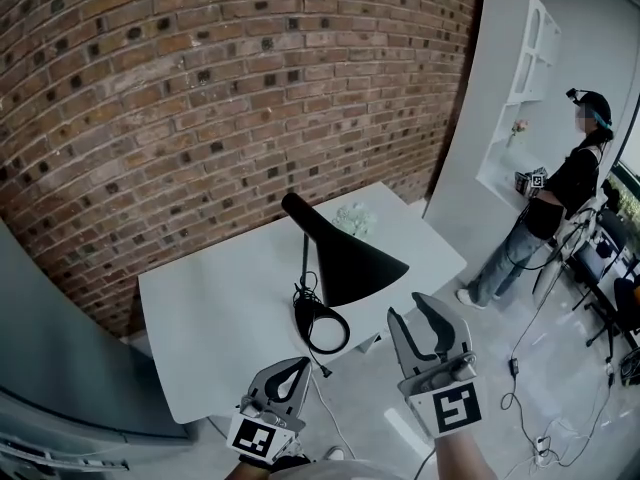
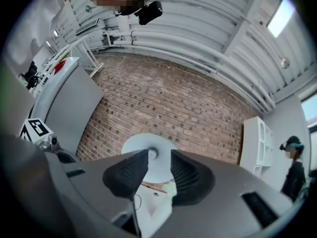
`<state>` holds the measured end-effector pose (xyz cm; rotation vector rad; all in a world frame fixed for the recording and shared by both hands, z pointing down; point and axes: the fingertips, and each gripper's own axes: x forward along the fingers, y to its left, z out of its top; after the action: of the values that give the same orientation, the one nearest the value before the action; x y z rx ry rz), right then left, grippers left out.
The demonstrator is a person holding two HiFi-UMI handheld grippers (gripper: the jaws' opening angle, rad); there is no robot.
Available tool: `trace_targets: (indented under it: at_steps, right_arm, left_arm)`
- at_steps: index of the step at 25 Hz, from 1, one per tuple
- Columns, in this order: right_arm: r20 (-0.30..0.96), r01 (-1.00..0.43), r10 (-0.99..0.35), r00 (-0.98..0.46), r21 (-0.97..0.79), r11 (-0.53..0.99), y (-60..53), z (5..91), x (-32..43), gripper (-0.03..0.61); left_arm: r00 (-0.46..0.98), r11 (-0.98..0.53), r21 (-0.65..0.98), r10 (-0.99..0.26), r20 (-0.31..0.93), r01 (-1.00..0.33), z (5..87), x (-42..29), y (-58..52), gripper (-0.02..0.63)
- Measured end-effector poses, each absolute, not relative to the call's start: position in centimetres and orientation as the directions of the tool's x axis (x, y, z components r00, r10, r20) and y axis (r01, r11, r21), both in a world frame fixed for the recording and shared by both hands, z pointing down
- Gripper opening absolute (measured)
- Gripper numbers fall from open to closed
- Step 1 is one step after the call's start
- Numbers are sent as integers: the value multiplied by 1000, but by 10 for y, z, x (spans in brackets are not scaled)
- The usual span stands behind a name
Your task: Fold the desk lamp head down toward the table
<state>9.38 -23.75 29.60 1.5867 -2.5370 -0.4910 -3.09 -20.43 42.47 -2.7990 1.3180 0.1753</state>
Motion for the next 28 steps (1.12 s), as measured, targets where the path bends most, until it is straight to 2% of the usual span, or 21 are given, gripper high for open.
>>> trace_targets:
  at_steps: [15, 28]
  right_arm:
    - [-80, -828, -901, -427, 435, 354, -270, 283, 86, 241]
    - [-38, -809, -894, -447, 443, 386, -271, 307, 75, 242]
  left_arm:
    - [631, -639, 14, -763, -138, -769, 422, -39, -229, 8]
    - [642, -649, 26, -758, -116, -761, 424, -43, -238, 8]
